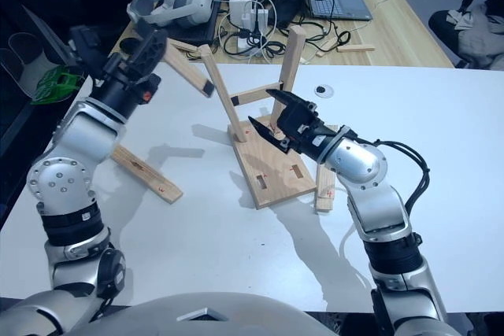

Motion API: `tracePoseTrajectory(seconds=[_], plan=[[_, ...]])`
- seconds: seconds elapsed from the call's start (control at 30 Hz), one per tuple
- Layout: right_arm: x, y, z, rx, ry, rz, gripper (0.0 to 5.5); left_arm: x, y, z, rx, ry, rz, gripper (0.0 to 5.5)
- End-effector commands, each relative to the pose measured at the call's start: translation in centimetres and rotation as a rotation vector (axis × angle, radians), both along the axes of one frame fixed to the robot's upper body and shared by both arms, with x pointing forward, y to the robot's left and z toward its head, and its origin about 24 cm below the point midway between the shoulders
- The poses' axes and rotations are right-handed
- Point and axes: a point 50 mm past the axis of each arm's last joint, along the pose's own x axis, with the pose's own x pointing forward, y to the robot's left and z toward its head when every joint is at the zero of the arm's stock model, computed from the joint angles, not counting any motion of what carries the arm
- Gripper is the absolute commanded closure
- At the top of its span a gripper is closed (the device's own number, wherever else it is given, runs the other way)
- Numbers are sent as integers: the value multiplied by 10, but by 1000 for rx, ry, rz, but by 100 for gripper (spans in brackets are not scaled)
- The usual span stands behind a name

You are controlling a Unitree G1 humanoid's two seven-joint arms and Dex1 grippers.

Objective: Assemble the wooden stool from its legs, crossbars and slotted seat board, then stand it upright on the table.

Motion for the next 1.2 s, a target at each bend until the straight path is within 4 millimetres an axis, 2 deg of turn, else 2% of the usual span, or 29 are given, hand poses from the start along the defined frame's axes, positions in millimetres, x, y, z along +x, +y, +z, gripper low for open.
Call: tracePoseTrajectory(seconds=[0.03, 0.13, 0.17, 0.27, 0.3, 0.4, 0.47, 0.57, 0.73, 0.9, 1.2], plan=[[-4, -12, -4, -25, 2, -48, 260, -1, 71, -17, 347, 76, 358, 510], [-8, -15, -10, -27, 11, -77, 260, -11, 97, -45, 478, 253, 453, 510], [-9, -14, -13, -29, 14, -79, 260, -14, 102, -55, 465, 321, 474, 510], [-10, -9, -18, -21, 19, -82, 260, -23, 109, -84, 261, 590, 484, 510], [-10, -8, -19, -17, 19, -87, 260, -24, 112, -87, 229, 640, 478, 510], [-12, -6, -22, -3, 23, -96, 260, -23, 137, -78, 342, 647, 583, 510], [-14, -5, -24, 9, 30, -101, 260, -24, 143, -77, 383, 648, 623, 510], [-16, -3, -27, 19, 39, -102, 260, -25, 136, -84, 367, 644, 638, 510], [-14, -1, -29, 26, 45, -98, 260, -24, 111, -95, 280, 642, 616, 510], [-11, 0, -30, 35, 54, -86, 260, -13, 74, -97, 163, 584, 537, 510], [-12, 1, -33, 47, 69, -84, 260, -9, 60, -88, 115, 471, 438, 510]])
